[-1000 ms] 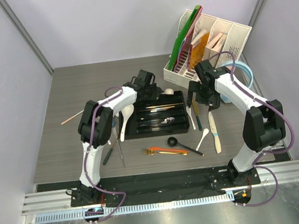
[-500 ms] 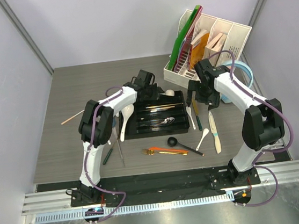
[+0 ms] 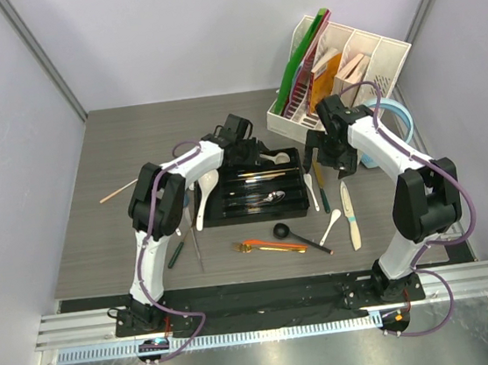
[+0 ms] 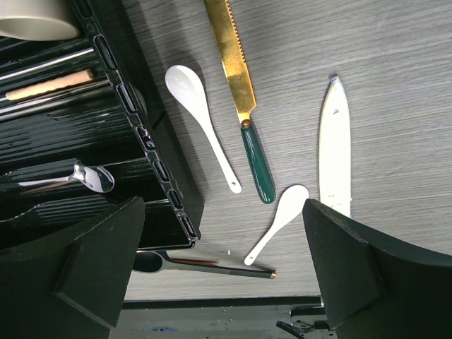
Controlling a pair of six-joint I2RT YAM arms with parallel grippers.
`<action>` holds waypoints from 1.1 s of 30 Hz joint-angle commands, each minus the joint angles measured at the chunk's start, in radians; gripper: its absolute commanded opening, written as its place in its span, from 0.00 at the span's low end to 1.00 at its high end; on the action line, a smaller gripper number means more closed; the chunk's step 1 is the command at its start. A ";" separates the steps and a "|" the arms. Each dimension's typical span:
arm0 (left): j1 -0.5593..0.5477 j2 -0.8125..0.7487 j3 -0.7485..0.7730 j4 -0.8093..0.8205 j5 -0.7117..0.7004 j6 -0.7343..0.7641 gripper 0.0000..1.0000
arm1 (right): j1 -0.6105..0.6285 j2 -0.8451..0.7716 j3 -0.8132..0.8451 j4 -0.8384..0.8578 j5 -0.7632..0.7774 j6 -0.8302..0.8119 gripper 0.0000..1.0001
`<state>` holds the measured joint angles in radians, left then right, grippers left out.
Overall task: Sort the eating utensils into containers
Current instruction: Place the spoon in the storage box.
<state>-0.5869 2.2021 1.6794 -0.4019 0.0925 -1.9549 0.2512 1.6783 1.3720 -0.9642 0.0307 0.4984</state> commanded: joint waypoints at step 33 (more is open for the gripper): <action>0.257 -0.274 0.144 -0.449 0.228 0.809 0.40 | -0.032 -0.002 0.171 -0.002 0.025 0.000 1.00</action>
<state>-0.3698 1.9396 1.7603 -0.5499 0.2844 -1.5982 0.2367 1.6783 1.4666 -0.9688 0.0410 0.4812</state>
